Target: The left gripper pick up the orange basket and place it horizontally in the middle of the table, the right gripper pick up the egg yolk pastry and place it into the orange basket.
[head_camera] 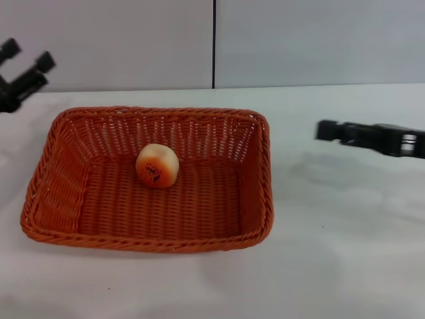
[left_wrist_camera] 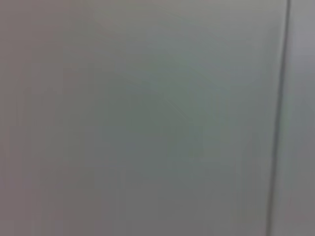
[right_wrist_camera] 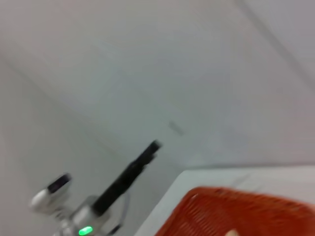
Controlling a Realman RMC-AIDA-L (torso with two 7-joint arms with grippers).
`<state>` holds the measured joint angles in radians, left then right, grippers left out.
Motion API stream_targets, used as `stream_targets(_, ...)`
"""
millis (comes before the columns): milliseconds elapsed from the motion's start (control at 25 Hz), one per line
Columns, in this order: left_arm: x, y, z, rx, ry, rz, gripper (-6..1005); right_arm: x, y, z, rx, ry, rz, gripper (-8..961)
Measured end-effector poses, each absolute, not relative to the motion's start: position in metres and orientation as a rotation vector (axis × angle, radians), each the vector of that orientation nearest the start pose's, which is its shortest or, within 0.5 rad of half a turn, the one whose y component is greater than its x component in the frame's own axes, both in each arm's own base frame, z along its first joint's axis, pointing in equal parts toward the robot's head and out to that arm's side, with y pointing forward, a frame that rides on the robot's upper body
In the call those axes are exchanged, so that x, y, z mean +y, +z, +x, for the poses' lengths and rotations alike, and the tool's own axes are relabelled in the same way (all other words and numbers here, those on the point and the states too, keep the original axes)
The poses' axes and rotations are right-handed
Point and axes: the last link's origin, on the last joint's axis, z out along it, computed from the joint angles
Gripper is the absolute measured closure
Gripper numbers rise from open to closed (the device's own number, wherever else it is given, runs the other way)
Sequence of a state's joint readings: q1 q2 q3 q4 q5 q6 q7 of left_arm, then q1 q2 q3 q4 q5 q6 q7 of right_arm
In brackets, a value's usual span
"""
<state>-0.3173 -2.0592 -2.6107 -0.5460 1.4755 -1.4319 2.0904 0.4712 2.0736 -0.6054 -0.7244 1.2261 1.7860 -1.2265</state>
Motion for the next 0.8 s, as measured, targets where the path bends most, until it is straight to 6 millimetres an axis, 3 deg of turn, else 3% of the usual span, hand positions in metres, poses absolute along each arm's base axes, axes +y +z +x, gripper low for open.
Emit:
stream_targets(80, 0.307, 0.073, -0.336, -0.570, -0.926, -1.957, 214, 0.301, 0.040, 0.269, 1.272, 1.075, -2.539, 251)
stream_targets(120, 0.302, 0.087, -0.344, -0.558, -0.907, -1.898, 214, 0.299, 0.046, 0.276, 1.248, 1.084, -2.496, 251)
stream_targets(280, 0.297, 0.098, -0.351, -0.559, -0.899, -1.845, 214, 0.283, 0.071, 0.308, 1.144, 1.114, -2.291, 251)
stream_targets(480, 0.293, 0.103, -0.355, -0.559, -0.892, -1.817, 214, 0.268, 0.086, 0.330, 1.093, 1.110, -2.150, 251)
stream_targets(520, 0.278, 0.125, -0.370, -0.555, -0.850, -1.730, 214, 0.263, 0.089, 0.335, 1.079, 1.107, -2.118, 251)
stream_targets(800, 0.263, 0.139, -0.380, -0.557, -0.840, -1.658, 214, 0.249, 0.098, 0.351, 0.975, 1.086, -2.001, 251)
